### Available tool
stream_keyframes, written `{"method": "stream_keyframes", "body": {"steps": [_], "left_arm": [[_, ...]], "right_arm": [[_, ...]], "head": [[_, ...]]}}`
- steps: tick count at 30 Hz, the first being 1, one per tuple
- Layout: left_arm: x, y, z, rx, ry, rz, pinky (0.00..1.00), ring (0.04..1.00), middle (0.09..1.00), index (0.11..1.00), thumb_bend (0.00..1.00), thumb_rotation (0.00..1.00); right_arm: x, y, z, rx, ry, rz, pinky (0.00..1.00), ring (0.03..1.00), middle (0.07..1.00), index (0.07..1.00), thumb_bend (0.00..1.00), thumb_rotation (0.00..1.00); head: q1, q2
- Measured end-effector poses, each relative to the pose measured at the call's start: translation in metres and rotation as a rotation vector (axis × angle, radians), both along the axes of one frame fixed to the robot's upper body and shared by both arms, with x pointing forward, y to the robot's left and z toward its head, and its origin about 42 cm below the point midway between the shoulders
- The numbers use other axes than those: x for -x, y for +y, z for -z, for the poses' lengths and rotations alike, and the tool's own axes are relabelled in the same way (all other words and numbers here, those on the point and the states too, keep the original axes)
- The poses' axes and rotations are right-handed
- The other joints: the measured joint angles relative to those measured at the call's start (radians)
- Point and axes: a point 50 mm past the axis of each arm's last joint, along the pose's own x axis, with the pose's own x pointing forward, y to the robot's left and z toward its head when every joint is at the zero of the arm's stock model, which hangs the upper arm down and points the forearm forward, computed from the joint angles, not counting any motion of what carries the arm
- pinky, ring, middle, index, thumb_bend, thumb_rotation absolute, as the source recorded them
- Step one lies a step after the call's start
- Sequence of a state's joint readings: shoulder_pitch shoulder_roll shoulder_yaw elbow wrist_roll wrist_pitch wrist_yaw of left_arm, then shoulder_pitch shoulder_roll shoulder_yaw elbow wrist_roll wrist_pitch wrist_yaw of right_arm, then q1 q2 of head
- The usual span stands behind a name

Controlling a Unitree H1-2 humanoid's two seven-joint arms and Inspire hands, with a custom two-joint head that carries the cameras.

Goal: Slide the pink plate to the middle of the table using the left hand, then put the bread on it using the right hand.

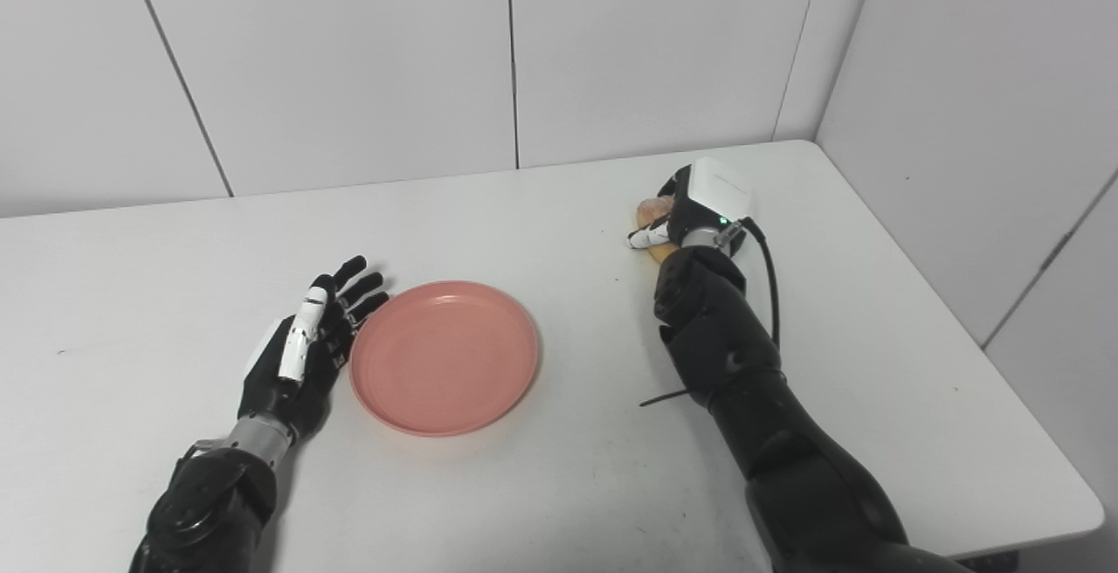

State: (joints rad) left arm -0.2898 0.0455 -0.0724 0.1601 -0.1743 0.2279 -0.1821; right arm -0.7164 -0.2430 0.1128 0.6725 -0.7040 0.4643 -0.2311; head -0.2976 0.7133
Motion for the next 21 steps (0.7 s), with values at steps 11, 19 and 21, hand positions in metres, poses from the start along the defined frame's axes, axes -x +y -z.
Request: {"method": "stream_keyframes", "body": {"steps": [11, 19, 21], "left_arm": [[0.000, -0.003, 0.000, 0.004, 0.001, -0.001, 0.87, 0.883, 0.897, 0.895, 0.36, 1.00], [0.000, -0.005, 0.000, 0.004, 0.001, -0.002, 0.87, 0.881, 0.893, 0.894, 0.35, 1.00], [0.000, -0.005, 0.000, 0.003, 0.002, -0.003, 0.87, 0.884, 0.893, 0.895, 0.35, 1.00]], "right_arm": [[0.008, 0.012, -0.040, 0.009, -0.128, -0.096, 0.29, 0.369, 0.441, 0.514, 0.53, 0.00], [0.021, 0.040, -0.082, 0.020, -0.186, -0.242, 0.27, 0.351, 0.420, 0.528, 0.52, 0.00], [0.028, 0.055, -0.093, 0.015, -0.203, -0.292, 0.29, 0.373, 0.435, 0.528, 0.52, 0.00]], "head": [[0.017, 0.000], [0.054, 0.003], [0.057, 0.003]]}}
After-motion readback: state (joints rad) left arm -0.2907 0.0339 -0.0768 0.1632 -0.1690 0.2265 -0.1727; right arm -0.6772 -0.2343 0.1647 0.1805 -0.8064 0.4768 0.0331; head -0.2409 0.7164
